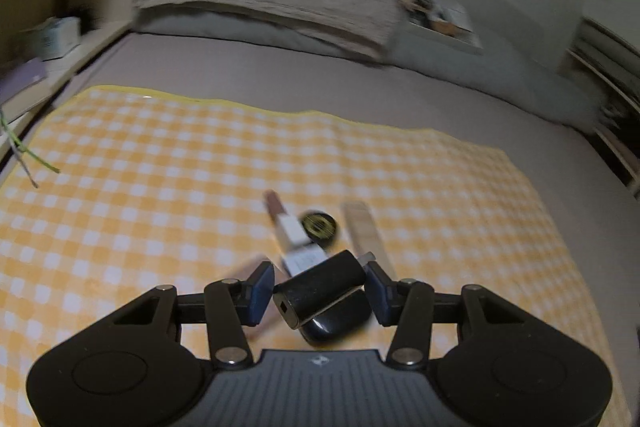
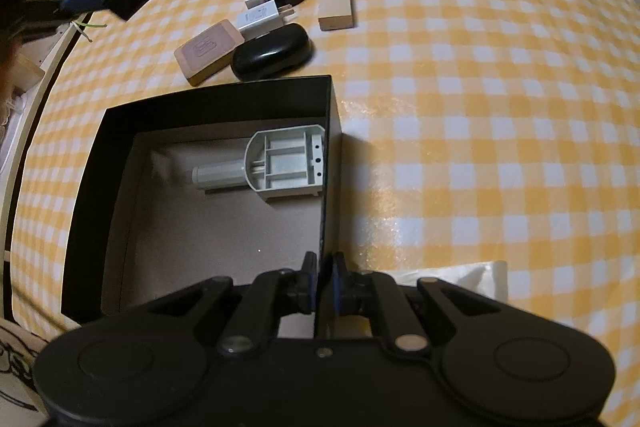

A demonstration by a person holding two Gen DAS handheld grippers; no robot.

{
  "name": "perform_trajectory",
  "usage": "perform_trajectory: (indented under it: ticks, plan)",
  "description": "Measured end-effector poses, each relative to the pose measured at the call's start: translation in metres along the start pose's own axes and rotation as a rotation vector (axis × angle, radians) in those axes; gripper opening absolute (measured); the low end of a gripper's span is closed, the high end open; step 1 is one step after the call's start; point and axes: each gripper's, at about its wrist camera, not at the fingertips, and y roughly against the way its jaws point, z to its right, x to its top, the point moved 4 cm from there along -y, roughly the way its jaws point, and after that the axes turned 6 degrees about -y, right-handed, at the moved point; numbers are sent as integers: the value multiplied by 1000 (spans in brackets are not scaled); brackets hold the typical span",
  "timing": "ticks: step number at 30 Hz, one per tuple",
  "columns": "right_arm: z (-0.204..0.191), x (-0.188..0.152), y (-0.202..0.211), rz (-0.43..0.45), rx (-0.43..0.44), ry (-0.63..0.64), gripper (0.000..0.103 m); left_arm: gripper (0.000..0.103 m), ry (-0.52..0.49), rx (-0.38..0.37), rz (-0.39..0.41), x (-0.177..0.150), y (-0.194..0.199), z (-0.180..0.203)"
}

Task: Organize rigid objects
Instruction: 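Carry the black charger with the left tool into the box and release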

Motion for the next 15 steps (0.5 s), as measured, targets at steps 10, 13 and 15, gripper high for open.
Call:
perform_trajectory:
  ticks: [10, 13, 15]
  plan:
    - [-3, -1, 0, 14, -27, 20, 7, 50, -104, -102, -90, -48, 30, 31]
    - [-3, -1, 0, 16, -29, 20, 7, 50, -153, -109, -140, -63, 26, 37]
    - [-3, -1, 1, 16, -31, 22, 7, 50, -194, -112, -175, -73, 20, 40]
